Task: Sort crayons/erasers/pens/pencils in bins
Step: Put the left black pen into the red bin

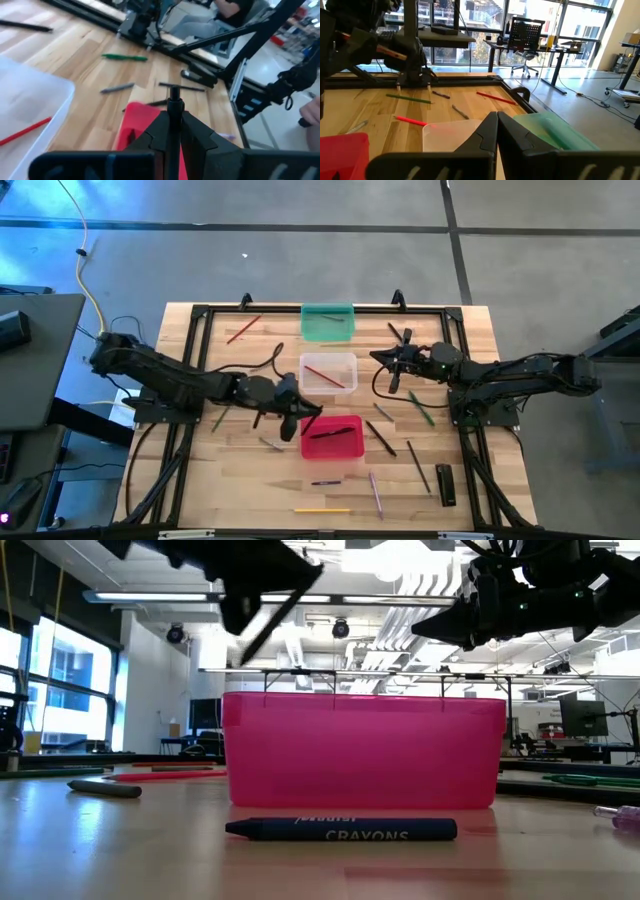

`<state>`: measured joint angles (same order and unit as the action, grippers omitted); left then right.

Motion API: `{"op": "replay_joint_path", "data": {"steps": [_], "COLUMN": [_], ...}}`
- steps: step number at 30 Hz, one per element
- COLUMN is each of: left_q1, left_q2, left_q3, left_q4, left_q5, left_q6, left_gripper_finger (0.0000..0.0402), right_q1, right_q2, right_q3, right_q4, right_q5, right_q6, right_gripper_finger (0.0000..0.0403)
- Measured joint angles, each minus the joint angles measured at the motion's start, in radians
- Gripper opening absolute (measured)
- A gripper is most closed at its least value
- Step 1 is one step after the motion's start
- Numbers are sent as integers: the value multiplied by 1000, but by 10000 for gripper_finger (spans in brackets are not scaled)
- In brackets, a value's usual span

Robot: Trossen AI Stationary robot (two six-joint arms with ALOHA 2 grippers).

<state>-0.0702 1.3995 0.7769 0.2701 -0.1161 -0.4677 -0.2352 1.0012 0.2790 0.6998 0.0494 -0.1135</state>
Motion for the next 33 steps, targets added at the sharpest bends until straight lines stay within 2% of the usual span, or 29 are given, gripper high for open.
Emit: {"op": "replay_joint_path", "data": {"steps": [4,8,18,24,33], "left_q1": [28,38,38,38,35], "left_q2": [68,142,358,485,614], "left_q3": [11,89,419,574,702], "left_q4": [64,28,-410,-511,-631], "left_q5": [51,83,130,202,207], "left_q6": [8,53,190,217,217], "left_gripper_finger": [21,21,21,21,21], "right_q1": [0,0,0,0,0], "right_q2": [0,0,0,0,-1], "right_q3": [0,0,0,1,1], "right_q4": [0,0,0,-3,-6], "right_q5": [0,0,0,0,0], "right_q6": [0,0,0,0,0], "right_gripper_finger": [0,0,0,0,0]}}
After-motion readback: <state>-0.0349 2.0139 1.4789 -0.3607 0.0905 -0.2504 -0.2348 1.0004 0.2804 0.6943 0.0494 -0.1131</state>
